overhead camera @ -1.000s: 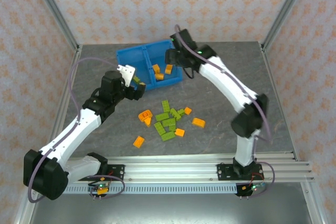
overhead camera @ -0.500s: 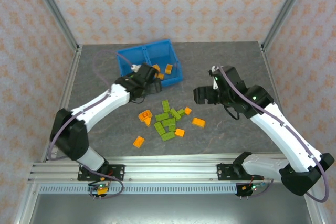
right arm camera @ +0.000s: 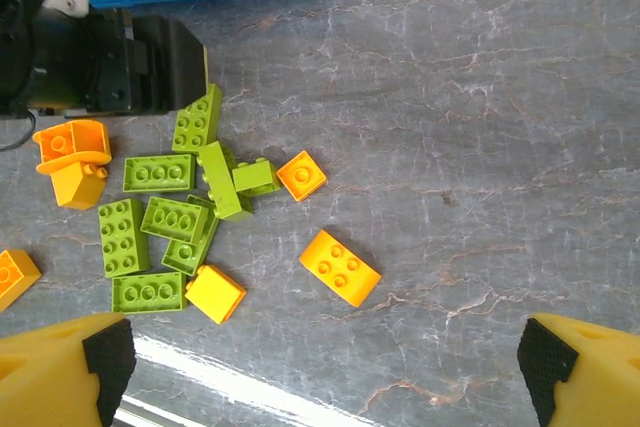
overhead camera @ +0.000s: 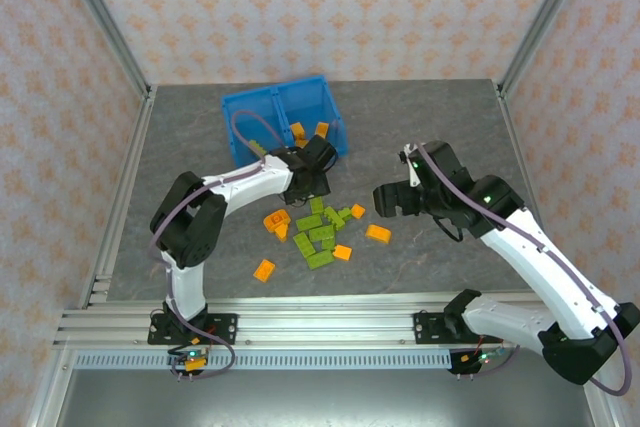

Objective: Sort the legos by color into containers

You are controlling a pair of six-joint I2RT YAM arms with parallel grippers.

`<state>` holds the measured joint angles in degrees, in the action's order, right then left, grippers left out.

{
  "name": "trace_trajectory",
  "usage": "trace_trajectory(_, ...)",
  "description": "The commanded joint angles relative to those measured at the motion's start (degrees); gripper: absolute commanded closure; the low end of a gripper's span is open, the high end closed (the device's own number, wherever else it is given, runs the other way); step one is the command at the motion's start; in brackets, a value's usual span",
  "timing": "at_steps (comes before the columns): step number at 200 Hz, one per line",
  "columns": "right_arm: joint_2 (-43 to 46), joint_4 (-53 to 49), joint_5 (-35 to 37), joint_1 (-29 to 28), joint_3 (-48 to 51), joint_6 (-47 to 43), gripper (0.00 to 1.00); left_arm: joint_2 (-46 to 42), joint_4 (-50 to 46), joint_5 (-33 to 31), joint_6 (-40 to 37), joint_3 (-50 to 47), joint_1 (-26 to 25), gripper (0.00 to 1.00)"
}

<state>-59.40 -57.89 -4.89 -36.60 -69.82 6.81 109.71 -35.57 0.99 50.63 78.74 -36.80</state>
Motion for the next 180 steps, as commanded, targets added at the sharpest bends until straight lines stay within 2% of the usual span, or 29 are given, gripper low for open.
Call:
trace_trajectory(1,1.0,-0.4,1.9,-0.1,0.5,-1.7,0.01,2.3,-0.8,1.4,0.6,2.3,-1.2,0.34)
trace_trajectory(51,1.6,-1.1,3.6,-0.1,0.8,-1.4,0.01,7.1,0.3,0.2,0.7,2.1,-1.9,0.44)
trace_trajectory(86,2.1,-2.2,4.5,-0.1,-0.8,-1.2,0.01,7.1,1.7,-1.1,1.2,-0.5,-1.9,0.62)
trace_trajectory(120,2.1,-1.5,1.5,-0.2,-1.6,-0.5,0.01,4.5,1.5,-1.4,-1.8,-0.2,-0.9,0.63)
trace_trajectory(154,2.1,0.0,-5.1,-0.1,-2.4,0.9,0.01,-2.7,-0.9,-2.2,-7.0,3.1,4.8,0.63)
trace_trajectory(180,2.4,0.6,-6.4,-0.1,-3.0,2.1,0.01,-7.0,-4.2,-5.8,-11.8,7.9,9.6,0.63)
